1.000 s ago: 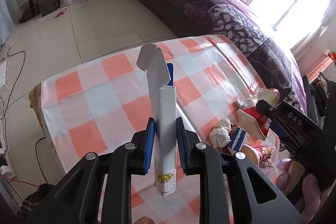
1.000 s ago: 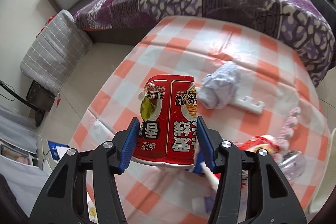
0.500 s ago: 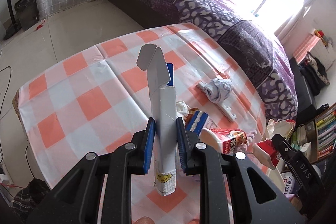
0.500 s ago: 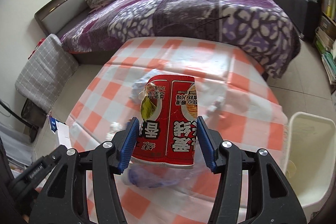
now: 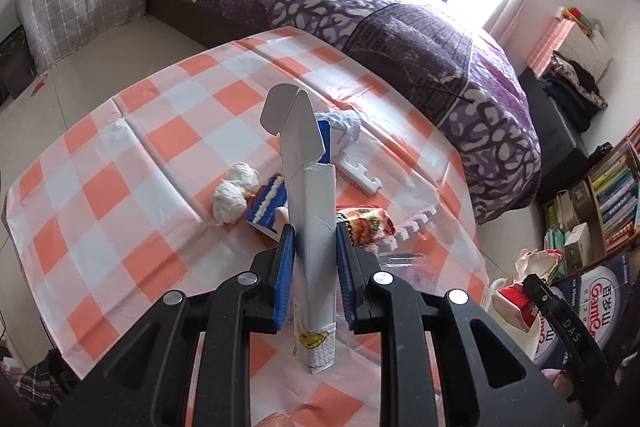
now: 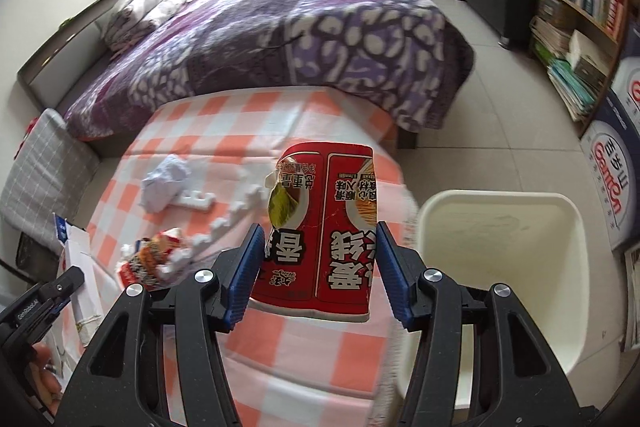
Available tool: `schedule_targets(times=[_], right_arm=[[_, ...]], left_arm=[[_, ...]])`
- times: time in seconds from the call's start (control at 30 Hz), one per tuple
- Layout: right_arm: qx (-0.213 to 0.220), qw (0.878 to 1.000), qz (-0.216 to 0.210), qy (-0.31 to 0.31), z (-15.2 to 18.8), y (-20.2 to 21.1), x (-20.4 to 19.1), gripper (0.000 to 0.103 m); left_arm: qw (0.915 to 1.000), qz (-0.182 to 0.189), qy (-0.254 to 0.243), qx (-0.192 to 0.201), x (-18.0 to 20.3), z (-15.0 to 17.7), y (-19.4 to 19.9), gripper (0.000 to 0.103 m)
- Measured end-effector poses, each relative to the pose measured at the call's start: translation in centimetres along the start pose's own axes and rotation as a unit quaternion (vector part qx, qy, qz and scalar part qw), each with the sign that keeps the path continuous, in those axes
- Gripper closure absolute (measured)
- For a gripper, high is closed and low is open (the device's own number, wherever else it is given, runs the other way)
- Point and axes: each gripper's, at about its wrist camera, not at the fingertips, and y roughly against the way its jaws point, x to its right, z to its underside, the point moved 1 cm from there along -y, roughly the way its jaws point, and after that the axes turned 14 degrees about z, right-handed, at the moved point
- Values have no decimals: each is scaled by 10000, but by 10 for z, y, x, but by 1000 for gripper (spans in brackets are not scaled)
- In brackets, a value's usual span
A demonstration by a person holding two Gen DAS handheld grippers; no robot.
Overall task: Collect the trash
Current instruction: 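Drop the red cup into the bin with the right gripper while the left gripper drops the white carton in, then grasp the red noodle cup with the left gripper while the right gripper grasps the white hook strip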
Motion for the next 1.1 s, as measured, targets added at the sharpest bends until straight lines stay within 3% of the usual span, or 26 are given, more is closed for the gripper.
schedule_targets(times=[0.27,0.57,0.67,0.73,0.97,1.1], right_arm=[[-290,9965,555,-562,11,-24,76,50],[-615,9882,975,-1013,18,-32,138,46],[-679,9853,1044,-1169,19,-31,156,40],[-647,9837,1096,-1270,20,-28,166,30],[-561,9761,1254,-1684,19,-20,207,18],[-603,9707,1269,-1952,21,-19,229,17]], left_arm=[[9983,237,-484,-221,53,20,-27,82],[9902,677,-1004,-698,117,54,-58,82],[9854,932,-1091,-921,136,67,-69,82],[9816,1075,-1158,-1070,148,76,-76,82],[9646,1457,-1511,-1598,189,114,-100,82],[9540,1709,-1587,-1887,206,133,-112,82]])
